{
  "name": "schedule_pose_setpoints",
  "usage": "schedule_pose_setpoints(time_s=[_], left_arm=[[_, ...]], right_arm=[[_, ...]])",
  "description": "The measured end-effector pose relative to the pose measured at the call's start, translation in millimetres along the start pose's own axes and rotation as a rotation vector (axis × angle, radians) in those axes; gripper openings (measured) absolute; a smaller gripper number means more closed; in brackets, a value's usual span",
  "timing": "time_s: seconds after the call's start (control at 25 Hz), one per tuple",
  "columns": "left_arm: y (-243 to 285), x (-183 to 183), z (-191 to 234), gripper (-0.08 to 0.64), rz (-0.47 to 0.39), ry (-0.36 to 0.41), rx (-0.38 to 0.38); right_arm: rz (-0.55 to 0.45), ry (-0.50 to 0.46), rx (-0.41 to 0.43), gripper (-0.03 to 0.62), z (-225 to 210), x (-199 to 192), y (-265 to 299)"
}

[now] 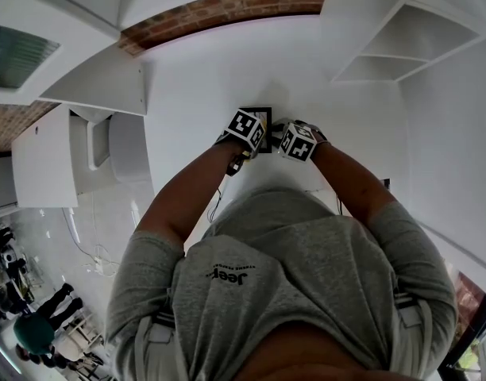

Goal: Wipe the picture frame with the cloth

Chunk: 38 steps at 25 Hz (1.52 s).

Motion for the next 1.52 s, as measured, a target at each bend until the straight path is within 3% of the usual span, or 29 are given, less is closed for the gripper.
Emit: schedule_pose_setpoints(time_s=[0.48, 1.36, 1.52], left_arm=[[7, -27, -10, 0.086, 0.042, -0.015, -0.05], [-5, -37, 7, 0.086, 0.049, 0.006, 0.005], [-7, -41, 7, 0.086, 0.048, 0.009, 0.015]], right_arm=[[0.001, 0.001, -0.001, 0.086, 1, 0, 0], [0.02, 0.047, -0.036, 0.066, 15, -3, -4], [0.062, -0.021, 0.004, 0.067, 23, -5, -8]])
Point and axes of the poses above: the fingertips, and each gripper's own axes: y forward along the fingers, z to its left, x out of its top, the point moved 7 cm from there along -y, backward along the fingers, and after that the axes turned 9 degrees about -x, right-handed, at the moved point
